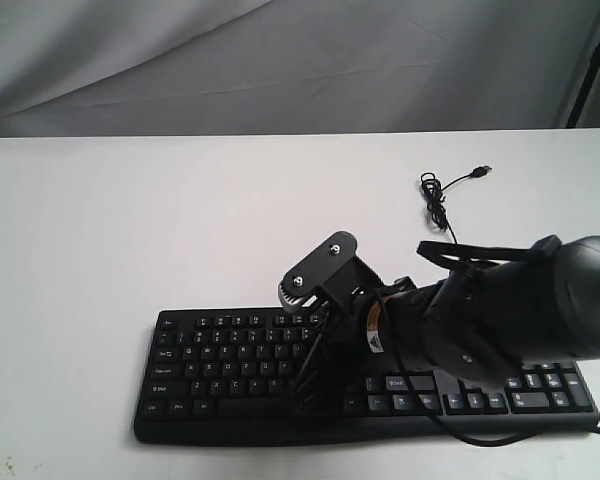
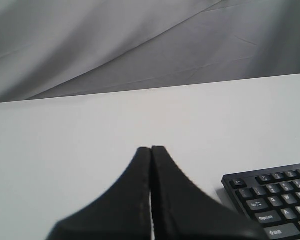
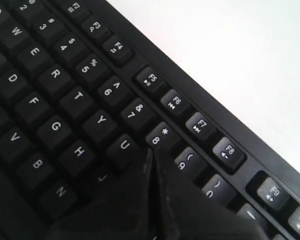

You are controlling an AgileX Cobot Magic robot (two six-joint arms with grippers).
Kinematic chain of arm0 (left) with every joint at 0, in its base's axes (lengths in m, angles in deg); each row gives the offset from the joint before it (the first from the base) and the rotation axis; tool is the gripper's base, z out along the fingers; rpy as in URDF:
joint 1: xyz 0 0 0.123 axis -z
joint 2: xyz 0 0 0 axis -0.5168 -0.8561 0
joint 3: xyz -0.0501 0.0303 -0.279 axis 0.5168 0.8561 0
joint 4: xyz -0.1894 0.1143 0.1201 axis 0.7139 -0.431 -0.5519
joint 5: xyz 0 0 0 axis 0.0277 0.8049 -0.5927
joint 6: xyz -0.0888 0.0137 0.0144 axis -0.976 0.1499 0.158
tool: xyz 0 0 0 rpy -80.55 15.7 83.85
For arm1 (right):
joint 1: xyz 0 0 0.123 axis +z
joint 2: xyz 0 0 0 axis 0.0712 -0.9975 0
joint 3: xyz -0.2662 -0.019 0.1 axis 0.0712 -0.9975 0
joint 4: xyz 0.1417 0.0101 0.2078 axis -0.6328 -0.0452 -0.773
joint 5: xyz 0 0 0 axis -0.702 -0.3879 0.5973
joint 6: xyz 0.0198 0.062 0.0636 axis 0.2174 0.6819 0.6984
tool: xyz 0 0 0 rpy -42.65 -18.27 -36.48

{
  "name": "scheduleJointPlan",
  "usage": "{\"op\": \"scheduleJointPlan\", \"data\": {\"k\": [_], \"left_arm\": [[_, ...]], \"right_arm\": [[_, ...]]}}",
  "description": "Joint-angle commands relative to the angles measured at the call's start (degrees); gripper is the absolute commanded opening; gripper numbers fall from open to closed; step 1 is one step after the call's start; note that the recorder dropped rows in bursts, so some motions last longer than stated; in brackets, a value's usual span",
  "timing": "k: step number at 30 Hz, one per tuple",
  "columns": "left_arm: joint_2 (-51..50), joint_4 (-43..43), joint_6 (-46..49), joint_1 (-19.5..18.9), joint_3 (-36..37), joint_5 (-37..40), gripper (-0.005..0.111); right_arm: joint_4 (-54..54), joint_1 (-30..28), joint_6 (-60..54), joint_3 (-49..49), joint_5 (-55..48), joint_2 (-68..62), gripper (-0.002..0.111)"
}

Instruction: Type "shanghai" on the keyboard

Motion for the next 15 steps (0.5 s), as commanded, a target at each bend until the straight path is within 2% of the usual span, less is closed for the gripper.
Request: {"op": "scheduleJointPlan", "data": {"k": [1,10,15], "left_arm": [[0.2,-0.3,-0.2,0.2,0.2,-0.3,0.000],[0.2,-0.3,-0.2,0.2,0.2,-0.3,0.000],[0.2,-0.3,-0.2,0.2,0.2,-0.3,0.000]], "right_arm": [[0.5,-0.2,-0.5,-0.2,0.0,-0.5,0.000],[1.2,-0.2,-0.5,-0.2,-2.4,3.6,0.000],[2.8,0.6,-0.5,-4.3,-3.4,12.3,0.000]]}}
